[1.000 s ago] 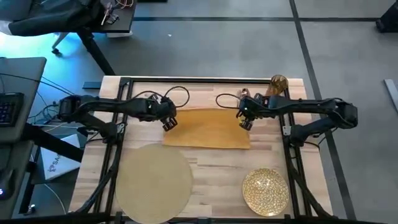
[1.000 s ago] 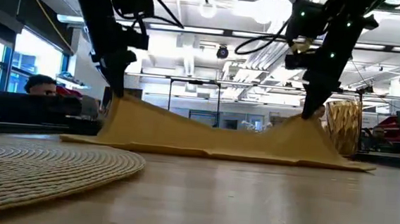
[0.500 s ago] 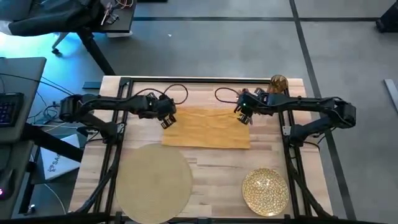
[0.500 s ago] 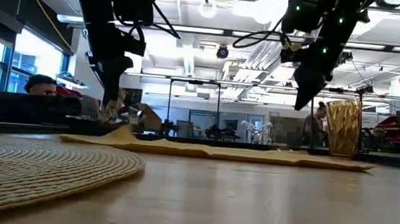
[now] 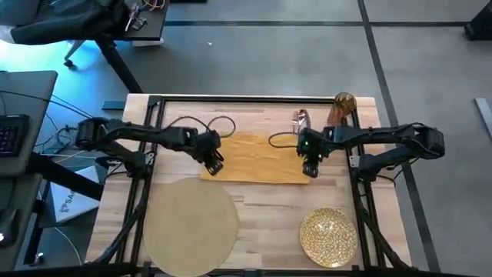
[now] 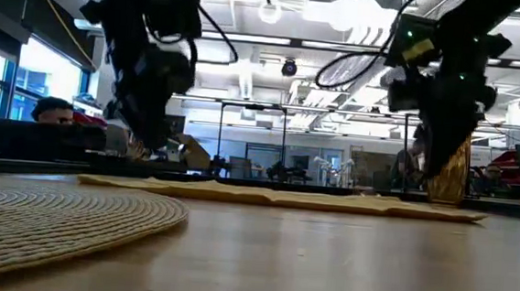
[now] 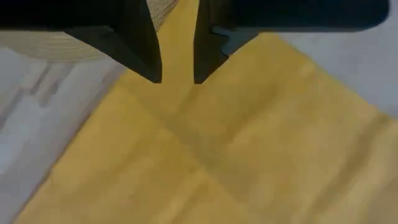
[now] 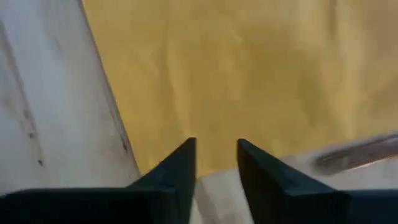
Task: Set table place
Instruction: Fold the yellow napkin
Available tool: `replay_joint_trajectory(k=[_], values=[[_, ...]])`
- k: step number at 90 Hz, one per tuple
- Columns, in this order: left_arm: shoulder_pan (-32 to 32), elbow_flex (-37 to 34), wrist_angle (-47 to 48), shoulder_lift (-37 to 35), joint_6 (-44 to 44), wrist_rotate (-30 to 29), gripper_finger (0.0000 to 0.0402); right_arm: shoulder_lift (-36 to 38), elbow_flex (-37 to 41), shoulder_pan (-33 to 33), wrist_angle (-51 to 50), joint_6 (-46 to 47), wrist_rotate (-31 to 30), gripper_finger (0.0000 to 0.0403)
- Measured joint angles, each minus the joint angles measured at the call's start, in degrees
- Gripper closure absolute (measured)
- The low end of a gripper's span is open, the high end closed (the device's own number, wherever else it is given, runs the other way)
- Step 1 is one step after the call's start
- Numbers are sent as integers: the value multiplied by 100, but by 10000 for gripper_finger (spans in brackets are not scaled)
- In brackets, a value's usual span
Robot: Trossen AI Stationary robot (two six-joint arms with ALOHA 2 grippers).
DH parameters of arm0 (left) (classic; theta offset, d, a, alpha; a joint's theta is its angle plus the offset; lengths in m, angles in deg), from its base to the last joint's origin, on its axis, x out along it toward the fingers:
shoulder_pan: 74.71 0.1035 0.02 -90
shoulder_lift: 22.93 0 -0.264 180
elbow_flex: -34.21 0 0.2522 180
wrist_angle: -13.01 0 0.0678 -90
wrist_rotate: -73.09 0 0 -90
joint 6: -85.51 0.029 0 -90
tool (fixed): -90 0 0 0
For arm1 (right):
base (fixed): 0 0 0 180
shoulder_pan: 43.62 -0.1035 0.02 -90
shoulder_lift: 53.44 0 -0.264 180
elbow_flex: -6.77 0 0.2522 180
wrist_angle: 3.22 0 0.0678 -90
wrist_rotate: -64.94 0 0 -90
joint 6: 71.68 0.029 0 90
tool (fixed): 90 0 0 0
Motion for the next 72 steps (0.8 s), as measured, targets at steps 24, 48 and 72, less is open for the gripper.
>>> replay_joint_trajectory(k=[24, 48, 72], values=[[418, 36, -274, 892, 960, -445, 399, -921, -3, -683, 837, 791, -269, 398], [1417, 532, -218, 1049, 3229, -1111, 400, -2031, -472, -1473, 1573, 2927, -325, 402], [2264, 1483, 280, 985, 4994, -1498, 401, -3405, -2091, -1778, 3077, 4582, -547, 403]])
